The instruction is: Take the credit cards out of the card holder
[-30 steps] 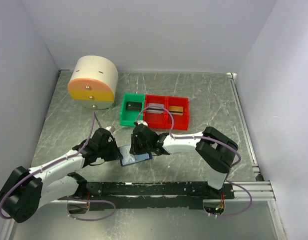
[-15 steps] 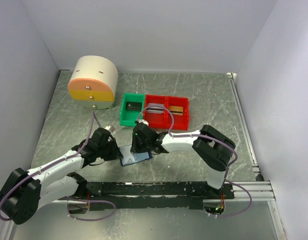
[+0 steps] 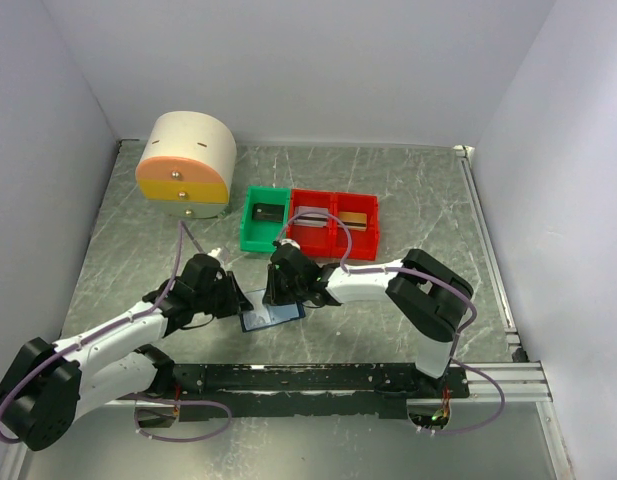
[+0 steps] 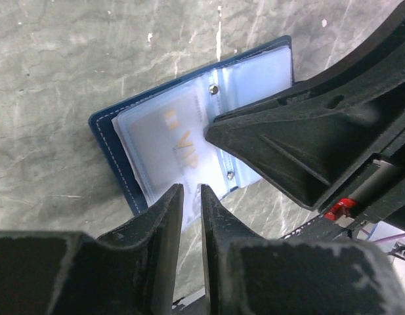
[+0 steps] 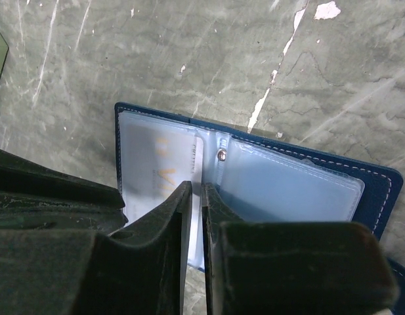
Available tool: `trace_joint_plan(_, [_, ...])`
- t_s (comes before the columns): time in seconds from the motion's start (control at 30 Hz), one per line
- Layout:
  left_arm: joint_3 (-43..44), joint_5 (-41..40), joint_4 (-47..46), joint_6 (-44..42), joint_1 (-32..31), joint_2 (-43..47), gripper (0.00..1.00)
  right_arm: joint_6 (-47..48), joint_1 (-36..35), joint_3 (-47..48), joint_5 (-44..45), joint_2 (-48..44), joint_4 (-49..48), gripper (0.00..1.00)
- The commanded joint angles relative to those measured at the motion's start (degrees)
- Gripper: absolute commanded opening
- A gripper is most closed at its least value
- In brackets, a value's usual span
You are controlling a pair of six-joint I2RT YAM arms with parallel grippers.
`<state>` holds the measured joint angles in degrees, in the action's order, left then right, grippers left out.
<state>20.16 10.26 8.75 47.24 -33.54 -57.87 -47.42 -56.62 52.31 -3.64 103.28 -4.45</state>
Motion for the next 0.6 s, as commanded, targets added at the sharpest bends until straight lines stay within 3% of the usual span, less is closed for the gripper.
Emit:
trace_joint_plan(0.0, [-0.66, 2.68, -4.02, 1.51, -0.20, 0.51, 0.29, 1.49, 0.28, -0.81, 0.84, 1.46, 4.85, 0.13])
trace_joint_plan(0.13, [-0.15, 2.35, -2.83, 1.18, -0.17, -0.21, 0.29, 1.67, 0.28, -1.21, 0.66, 0.81, 4.36, 0.13])
trace_joint_plan(0.33, [1.83, -7.62, 6.48, -1.52, -0.21, 1.15, 0.31, 2.01, 0.28, -1.95, 0.41, -0.99, 3.40, 0.18])
trace_joint_plan(0.57, [-0.33, -3.30, 0.95, -2.23, -0.21, -3.91, 0.26, 3.05, -0.92, -1.26, 1.50, -4.38, 2.86, 0.21])
